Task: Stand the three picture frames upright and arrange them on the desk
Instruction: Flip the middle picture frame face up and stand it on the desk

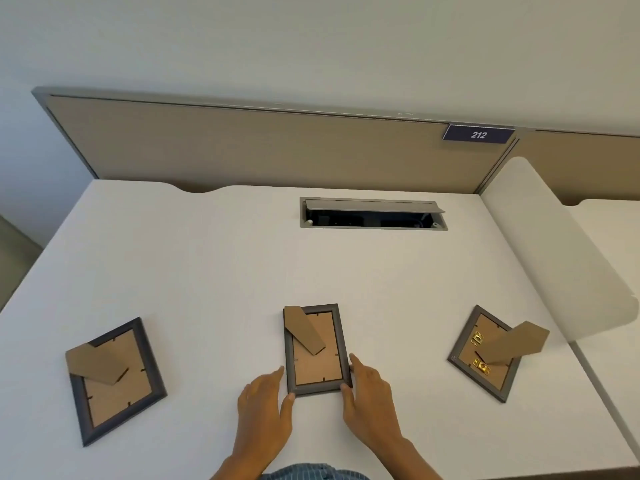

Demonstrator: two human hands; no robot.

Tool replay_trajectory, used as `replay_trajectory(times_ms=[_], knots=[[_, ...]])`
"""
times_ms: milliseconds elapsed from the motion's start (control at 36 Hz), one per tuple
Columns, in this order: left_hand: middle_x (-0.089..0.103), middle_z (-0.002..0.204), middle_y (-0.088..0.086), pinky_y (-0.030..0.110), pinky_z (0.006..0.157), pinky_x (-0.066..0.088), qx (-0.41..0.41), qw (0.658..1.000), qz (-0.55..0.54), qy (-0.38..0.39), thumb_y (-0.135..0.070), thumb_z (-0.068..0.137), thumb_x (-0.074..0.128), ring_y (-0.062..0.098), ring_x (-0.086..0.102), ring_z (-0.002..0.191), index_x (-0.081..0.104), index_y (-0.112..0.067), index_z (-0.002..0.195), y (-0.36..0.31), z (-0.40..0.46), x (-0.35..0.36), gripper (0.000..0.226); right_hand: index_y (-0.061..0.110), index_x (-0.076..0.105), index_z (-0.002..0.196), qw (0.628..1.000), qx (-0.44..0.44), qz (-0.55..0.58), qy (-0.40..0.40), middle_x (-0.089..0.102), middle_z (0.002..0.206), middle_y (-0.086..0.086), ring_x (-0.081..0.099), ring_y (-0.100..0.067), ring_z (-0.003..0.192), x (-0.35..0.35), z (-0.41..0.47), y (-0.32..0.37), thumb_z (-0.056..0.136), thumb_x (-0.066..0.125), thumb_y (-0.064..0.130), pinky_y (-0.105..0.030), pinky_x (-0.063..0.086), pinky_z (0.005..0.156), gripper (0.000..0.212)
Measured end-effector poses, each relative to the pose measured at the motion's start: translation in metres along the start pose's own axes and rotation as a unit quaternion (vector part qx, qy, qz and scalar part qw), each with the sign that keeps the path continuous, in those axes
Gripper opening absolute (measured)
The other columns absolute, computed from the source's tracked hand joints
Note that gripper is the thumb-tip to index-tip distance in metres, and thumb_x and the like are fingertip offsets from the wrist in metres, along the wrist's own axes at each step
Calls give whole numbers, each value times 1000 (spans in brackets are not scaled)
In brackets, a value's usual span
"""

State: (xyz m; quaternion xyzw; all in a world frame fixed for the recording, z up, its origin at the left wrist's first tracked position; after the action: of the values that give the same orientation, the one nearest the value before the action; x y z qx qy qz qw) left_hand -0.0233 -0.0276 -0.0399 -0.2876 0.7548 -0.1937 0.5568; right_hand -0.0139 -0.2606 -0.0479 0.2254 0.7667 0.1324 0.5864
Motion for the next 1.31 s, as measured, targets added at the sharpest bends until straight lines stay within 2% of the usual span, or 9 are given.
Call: replay_trajectory(times_ms=[194,333,528,694,833,1000,1083,1167,1306], knots=[[39,163,-3,38,124,28,-38,995,-92,30,-36,102,59,18,34,150,28,-24,161,-15,-2,15,68,24,35,162,989,58,135,11,50,158,4,42,-21,148,5,-8,11,106,62,26,-38,35,123,63],[32,161,0,32,120,31,-50,991,-119,44,-20,99,67,19,33,148,32,-25,158,-19,-3,24,69,21,37,163,978,86,184,37,49,160,3,44,-21,149,2,-6,17,102,68,17,-43,37,127,69],[41,142,1,24,112,39,-60,987,-148,17,-1,92,72,17,45,133,44,-22,150,-23,-3,14,68,27,52,149,952,132,276,33,52,140,4,57,-15,130,-4,-4,13,97,65,-4,-27,52,109,62],[46,135,7,29,105,49,-36,980,-192,-30,5,89,74,21,55,121,55,-16,142,-35,-1,-11,60,31,64,132,964,64,258,-13,57,125,4,66,-13,112,-23,2,16,88,81,-7,-6,55,82,61],[57,114,4,3,81,50,15,975,-209,-79,-2,83,84,15,66,98,68,-17,128,-46,8,-38,51,16,76,130,974,-21,205,-93,62,106,1,67,-10,96,-57,8,29,87,86,-2,-5,51,84,48],[61,96,1,27,77,59,122,962,-200,-140,-11,82,86,14,67,83,77,-17,107,-78,29,-86,27,11,82,113,957,-115,191,-186,62,93,-1,65,-8,86,-113,22,54,89,83,-4,-9,47,79,29],[63,92,-3,28,75,56,162,955,-193,-159,-16,89,81,12,66,82,76,-18,98,-98,40,-110,11,12,77,97,946,-157,200,-199,62,89,0,63,-6,79,-138,30,70,91,82,-1,-9,45,74,15],[71,91,-10,26,72,56,128,958,-215,-138,-31,96,72,7,68,86,73,-22,96,-111,49,-125,9,31,64,88,949,-146,219,-176,64,90,8,64,-5,83,-155,35,81,99,76,15,-10,47,67,23],[80,89,-4,32,72,66,44,944,-319,-68,-43,99,64,12,78,85,73,-24,103,-127,53,-136,22,22,65,99,934,-56,341,-87,78,92,4,77,-8,91,-159,32,87,108,61,35,-24,63,66,16]])
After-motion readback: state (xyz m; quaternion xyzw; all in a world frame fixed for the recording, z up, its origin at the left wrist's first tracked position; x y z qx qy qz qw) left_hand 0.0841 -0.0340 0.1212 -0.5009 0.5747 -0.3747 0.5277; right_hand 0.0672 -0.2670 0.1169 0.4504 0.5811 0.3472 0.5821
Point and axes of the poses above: each hand's wrist, its own z-axis towards the middle knuckle, its own x-axis out of the palm, y = z × x, the point moved 7 cm from there along z, towards the middle knuckle
